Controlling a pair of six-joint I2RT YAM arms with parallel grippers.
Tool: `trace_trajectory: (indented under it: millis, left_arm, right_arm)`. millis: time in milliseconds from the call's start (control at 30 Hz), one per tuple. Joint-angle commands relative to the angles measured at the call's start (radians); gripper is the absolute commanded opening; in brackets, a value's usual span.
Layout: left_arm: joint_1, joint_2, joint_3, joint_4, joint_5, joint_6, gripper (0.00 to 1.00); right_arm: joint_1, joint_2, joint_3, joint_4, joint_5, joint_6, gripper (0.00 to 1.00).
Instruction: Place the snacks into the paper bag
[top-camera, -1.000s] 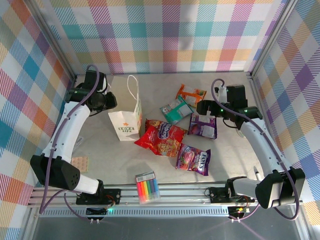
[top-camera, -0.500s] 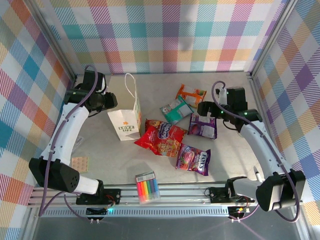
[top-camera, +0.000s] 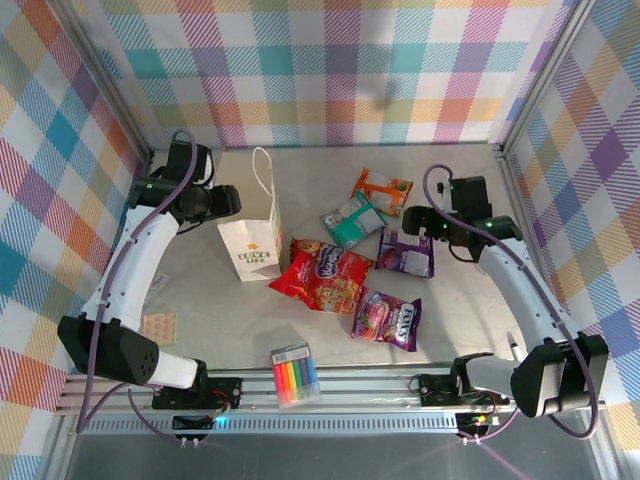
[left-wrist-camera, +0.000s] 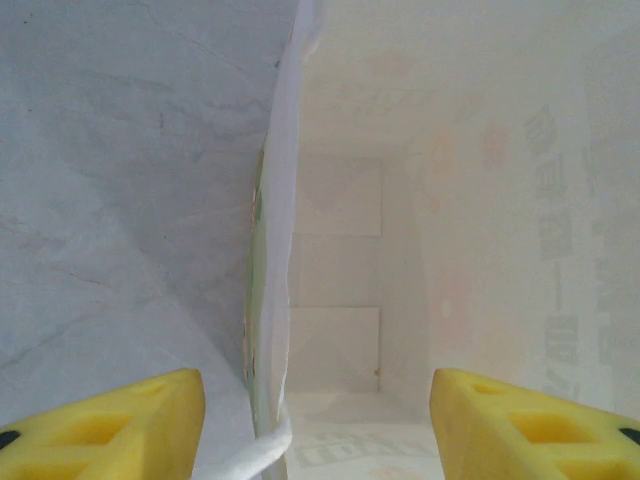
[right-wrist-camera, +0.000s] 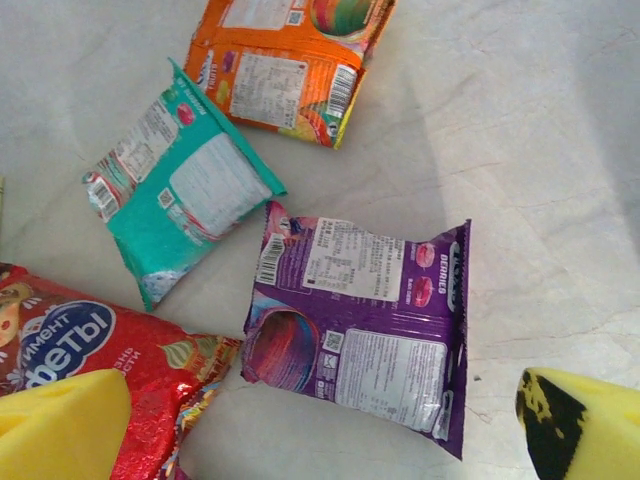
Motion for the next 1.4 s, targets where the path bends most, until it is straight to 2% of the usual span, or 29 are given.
trace_trajectory:
  millis: [0,433,567,633,700,833,1100,1233,1367]
  left_arm:
    - [-0.008,-0.029,0.055,-0.041,0.015,0.018,0.62]
    - [-0.008,-0.028,0.042,-0.052,-0.016,0.023,0.61]
    - [-0.008,-0.018,0.029,-0.064,-0.041,0.018,0.54]
    - [-0.008,-0.017,0.021,-0.067,-0.048,0.019,0.47]
    - [-0.008,-0.021,0.008,-0.066,-0.051,0.020,0.36]
    - [-0.008,-0.026,-0.011,-0.064,-0.054,0.025,0.30]
    - [-0.007,-0.040,-0.064,0.027,0.046,0.062,0.07]
    - [-0.007,-0.062,-0.104,0.107,0.094,0.094,0.05]
    - [-0.007,-0.057,-0.097,0.092,0.097,0.140,0.10]
  right_arm:
    - [0.008,-0.004,0.029,-0.035,0.053,-0.001,0.99]
    - [0.008,-0.032,0.000,-0.006,0.029,-0.016,0.99]
    - [0.008,-0.034,0.002,-0.009,0.021,-0.020,0.99]
    - [0.008,-0.035,0.006,-0.010,0.017,-0.022,0.99]
    - [0.008,-0.034,0.011,-0.009,0.009,-0.022,0.99]
    - [0.008,-0.034,0.023,-0.010,-0.010,-0.024,0.99]
    - [0.008,-0.056,0.026,-0.009,-0.003,-0.026,0.99]
    - [0.008,-0.072,0.020,-0.009,0.005,-0.029,0.99]
    - [0.007,-0.079,0.014,-0.010,0.008,-0.031,0.99]
